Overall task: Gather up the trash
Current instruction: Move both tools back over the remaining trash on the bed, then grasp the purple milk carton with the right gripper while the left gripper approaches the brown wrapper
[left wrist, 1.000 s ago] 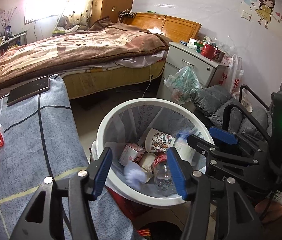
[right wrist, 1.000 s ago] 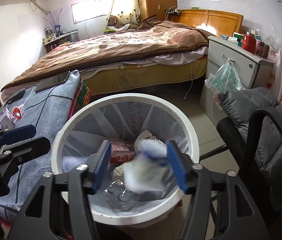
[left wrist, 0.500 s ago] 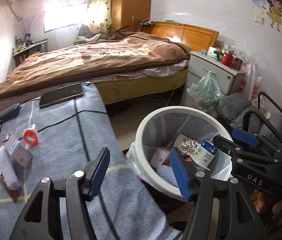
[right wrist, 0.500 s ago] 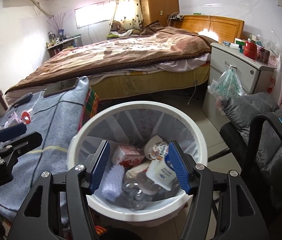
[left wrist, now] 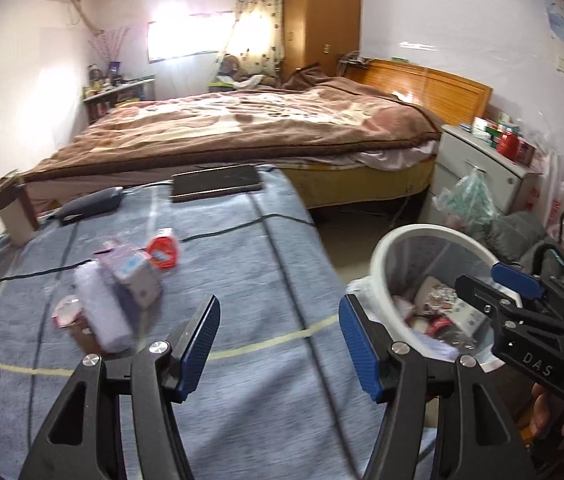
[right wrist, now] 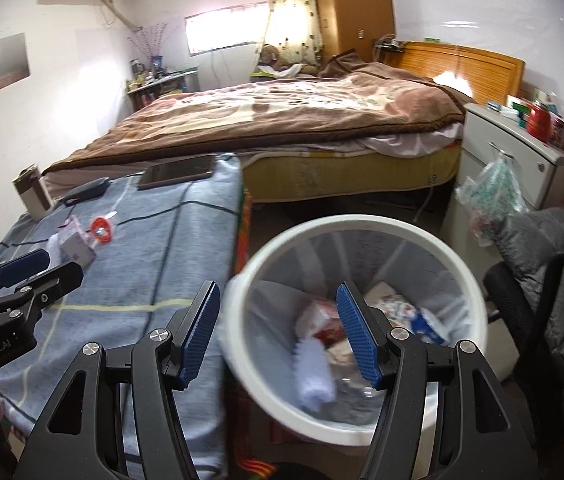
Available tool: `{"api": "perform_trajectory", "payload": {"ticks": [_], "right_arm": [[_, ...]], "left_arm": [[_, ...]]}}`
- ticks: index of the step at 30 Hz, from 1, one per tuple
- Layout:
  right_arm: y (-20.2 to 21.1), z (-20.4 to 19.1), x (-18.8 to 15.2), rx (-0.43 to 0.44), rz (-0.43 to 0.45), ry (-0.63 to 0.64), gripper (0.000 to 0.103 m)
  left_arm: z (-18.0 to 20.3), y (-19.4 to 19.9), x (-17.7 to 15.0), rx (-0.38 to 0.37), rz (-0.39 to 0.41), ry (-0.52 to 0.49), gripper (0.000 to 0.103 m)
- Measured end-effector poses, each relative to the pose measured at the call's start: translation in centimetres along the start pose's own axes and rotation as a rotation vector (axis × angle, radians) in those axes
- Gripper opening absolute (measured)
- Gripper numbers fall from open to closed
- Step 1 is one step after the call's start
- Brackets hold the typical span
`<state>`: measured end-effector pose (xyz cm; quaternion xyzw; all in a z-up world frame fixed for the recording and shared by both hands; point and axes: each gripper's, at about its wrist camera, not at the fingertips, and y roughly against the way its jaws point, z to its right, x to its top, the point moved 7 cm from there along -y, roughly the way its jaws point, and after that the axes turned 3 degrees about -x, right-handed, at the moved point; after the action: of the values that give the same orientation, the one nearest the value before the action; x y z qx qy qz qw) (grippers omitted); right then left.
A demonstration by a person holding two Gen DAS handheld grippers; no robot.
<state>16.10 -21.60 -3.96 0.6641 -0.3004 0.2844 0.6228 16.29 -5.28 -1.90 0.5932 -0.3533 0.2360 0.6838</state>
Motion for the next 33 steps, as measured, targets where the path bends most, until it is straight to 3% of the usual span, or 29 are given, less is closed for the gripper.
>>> {"api": "perform_trajectory", "payload": {"ticks": [20,33], "right_arm": [[-1.2,-9.9,0.6,0.126,-0.003,0.120,0.062],[-3.9,-16.2,1.6,0.198,-0.026,0.191,0.062]], "left_arm": [[-11.5,2.4,-2.0,0.132,0.014,0.137,0.064],[-17.4,0.1,-3.2,0.156,-0.034,0.190,0.064]]}}
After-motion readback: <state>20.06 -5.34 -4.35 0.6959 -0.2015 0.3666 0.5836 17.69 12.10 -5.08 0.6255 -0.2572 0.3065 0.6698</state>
